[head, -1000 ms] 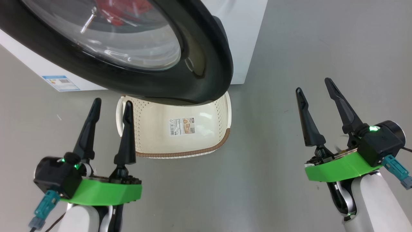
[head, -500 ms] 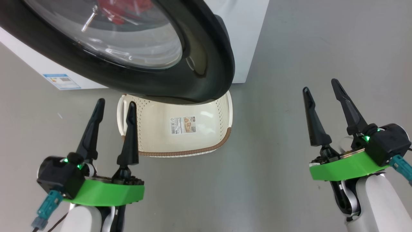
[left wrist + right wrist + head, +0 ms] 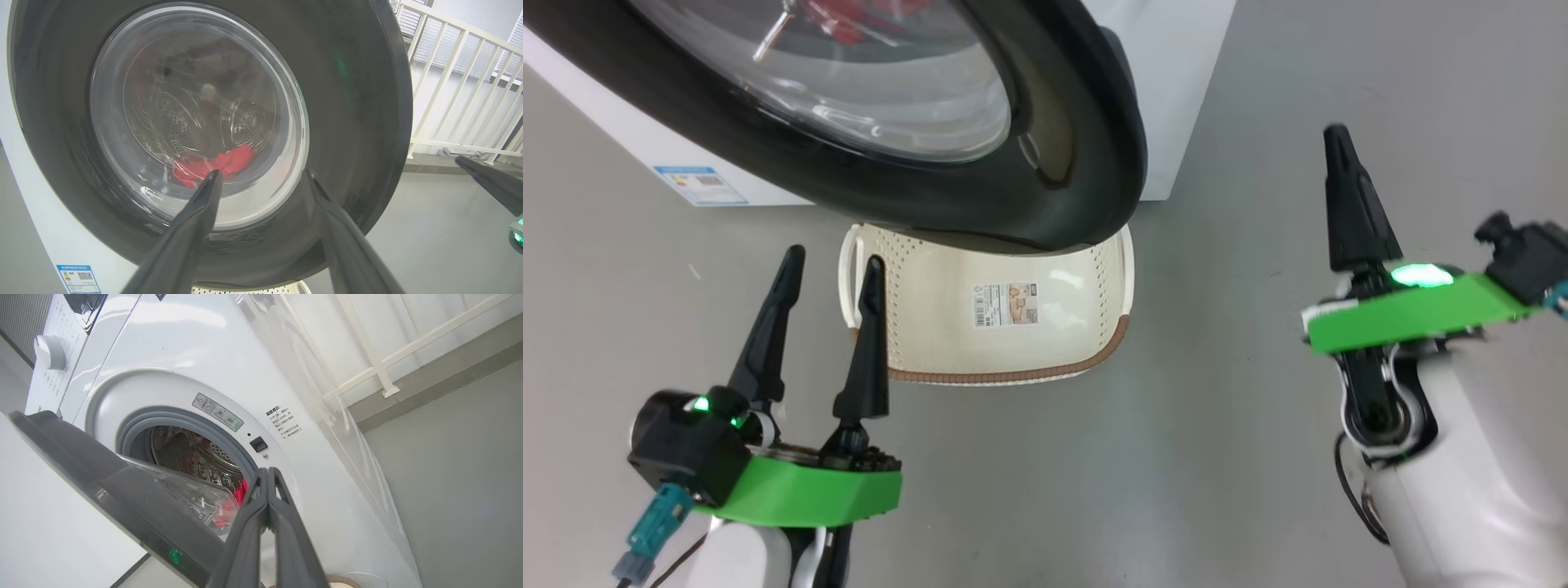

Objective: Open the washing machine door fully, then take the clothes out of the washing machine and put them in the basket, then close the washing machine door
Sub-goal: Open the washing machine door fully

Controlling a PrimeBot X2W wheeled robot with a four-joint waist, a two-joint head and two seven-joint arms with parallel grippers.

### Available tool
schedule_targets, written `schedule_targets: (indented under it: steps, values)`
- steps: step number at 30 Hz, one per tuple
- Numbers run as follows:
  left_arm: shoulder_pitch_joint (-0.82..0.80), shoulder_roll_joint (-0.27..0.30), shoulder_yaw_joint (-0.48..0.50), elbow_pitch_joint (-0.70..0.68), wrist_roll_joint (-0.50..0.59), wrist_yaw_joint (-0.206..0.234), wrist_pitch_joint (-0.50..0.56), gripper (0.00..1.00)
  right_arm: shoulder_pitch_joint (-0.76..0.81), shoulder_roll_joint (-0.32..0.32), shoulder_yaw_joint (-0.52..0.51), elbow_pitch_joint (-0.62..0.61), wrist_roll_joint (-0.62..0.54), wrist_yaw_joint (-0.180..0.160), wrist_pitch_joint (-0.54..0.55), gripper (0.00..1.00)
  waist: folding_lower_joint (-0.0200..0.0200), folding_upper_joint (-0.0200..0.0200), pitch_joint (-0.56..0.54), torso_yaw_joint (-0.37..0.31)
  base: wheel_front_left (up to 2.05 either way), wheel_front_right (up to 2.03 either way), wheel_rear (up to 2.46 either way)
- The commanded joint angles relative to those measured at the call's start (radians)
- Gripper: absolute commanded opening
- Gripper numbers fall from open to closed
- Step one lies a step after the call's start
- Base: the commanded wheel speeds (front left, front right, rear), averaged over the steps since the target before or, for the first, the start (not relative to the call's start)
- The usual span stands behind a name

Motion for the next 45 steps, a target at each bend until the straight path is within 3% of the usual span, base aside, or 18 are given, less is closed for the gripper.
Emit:
schedule_targets:
  steps: [1, 9, 10, 13, 14, 24, 32, 45]
  values:
    - [-0.012, 0.011, 0.023, -0.031, 0.005, -0.003, -0.005, 1.0, -0.053, 0.007, 0.038, 0.007, 0.07, 0.005, 0.009, 0.0, 0.0, 0.0, 0.009, 0.008, 0.0, 0.0, 0.0]
    - [-0.023, 0.011, 0.009, -0.034, -0.01, -0.002, -0.005, 1.0, -0.203, 0.007, 0.09, 0.064, 0.343, 0.005, 0.137, 0.0, 0.0, 0.0, 0.034, 0.028, 0.0, 0.0, 0.0]
    - [-0.027, 0.011, 0.007, -0.036, -0.014, -0.001, -0.005, 1.0, -0.243, 0.007, 0.091, 0.077, 0.413, 0.005, 0.184, 0.0, 0.0, 0.0, 0.042, 0.032, 0.0, 0.0, 0.0]
    - [-0.03, 0.011, 0.005, -0.038, -0.016, 0.0, -0.005, 1.0, -0.284, 0.007, 0.09, 0.094, 0.473, 0.005, 0.238, 0.0, 0.0, 0.0, 0.051, 0.036, 0.0, 0.0, 0.0]
    - [-0.033, 0.011, 0.003, -0.039, -0.017, 0.0, -0.005, 1.0, -0.324, 0.007, 0.092, 0.114, 0.543, 0.005, 0.309, 0.0, 0.0, 0.0, 0.059, 0.041, 0.0, 0.0, 0.0]
    - [-0.045, 0.011, -0.008, -0.039, -0.03, 0.003, -0.005, 1.0, -0.469, 0.007, 0.075, 0.222, 0.741, 0.005, 0.571, 0.0, 0.0, 0.0, 0.091, 0.052, 0.0, 0.0, 0.0]
    - [-0.049, 0.011, -0.008, -0.035, -0.031, 0.003, -0.005, 1.0, -0.519, -0.01, 0.104, 0.257, 0.803, 0.005, 0.732, 0.0, 0.0, 0.0, 0.098, 0.051, 0.0, 0.0, 0.0]
    - [-0.048, 0.011, -0.016, -0.02, -0.027, 0.0, -0.005, 1.0, -0.477, -0.031, 0.162, 0.205, 0.824, 0.005, 0.815, 0.0, 0.0, 0.0, 0.092, 0.045, 0.0, 0.0, 0.0]
